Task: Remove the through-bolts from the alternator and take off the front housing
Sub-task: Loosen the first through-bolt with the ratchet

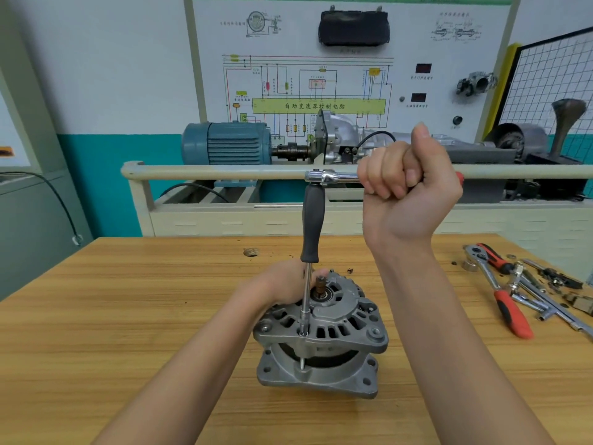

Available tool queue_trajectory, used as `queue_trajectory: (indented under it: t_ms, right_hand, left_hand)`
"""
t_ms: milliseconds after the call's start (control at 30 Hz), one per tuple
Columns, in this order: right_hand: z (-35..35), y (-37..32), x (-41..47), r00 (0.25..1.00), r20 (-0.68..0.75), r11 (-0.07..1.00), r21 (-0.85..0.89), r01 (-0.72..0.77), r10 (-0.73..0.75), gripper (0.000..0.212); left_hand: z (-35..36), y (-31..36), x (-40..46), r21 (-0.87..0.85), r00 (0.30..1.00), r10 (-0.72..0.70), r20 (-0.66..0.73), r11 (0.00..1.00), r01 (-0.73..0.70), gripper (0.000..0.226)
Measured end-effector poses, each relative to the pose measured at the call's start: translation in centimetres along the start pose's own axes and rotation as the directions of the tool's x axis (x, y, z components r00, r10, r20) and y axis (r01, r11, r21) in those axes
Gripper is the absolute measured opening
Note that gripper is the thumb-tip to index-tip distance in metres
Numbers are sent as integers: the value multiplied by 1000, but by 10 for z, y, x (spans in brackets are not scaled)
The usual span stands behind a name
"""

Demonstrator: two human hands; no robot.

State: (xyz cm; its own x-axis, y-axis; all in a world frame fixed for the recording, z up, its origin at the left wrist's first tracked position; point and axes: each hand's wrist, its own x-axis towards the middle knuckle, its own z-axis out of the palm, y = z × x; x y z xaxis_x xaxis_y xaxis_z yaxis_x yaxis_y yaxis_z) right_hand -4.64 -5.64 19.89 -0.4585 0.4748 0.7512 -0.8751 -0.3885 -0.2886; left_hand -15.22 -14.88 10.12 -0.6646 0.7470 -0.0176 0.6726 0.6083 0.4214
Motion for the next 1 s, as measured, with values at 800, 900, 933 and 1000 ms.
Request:
queue_trajectory:
  t_ms: [800, 900, 933, 1000]
  right_hand:
    - [31, 6, -29, 935, 221, 915, -237, 328, -278, 35]
    - [21, -2, -20, 949, 247, 970, -96, 224, -194, 45]
    - [15, -6, -15, 965, 231, 992, -16, 127, -120, 49]
    - [0, -11, -4, 989, 139, 985, 157, -76, 54, 54]
  left_hand:
    - [-38, 69, -34, -843, 877, -141, -460, 381, -380, 36]
    - [-37, 69, -36, -832, 865, -141, -481, 387, -399, 40]
    - [-36, 69, -37, -826, 870, -116, -479, 394, -403, 41]
    - [-36, 67, -38, -820, 883, -44, -467, 397, -413, 44]
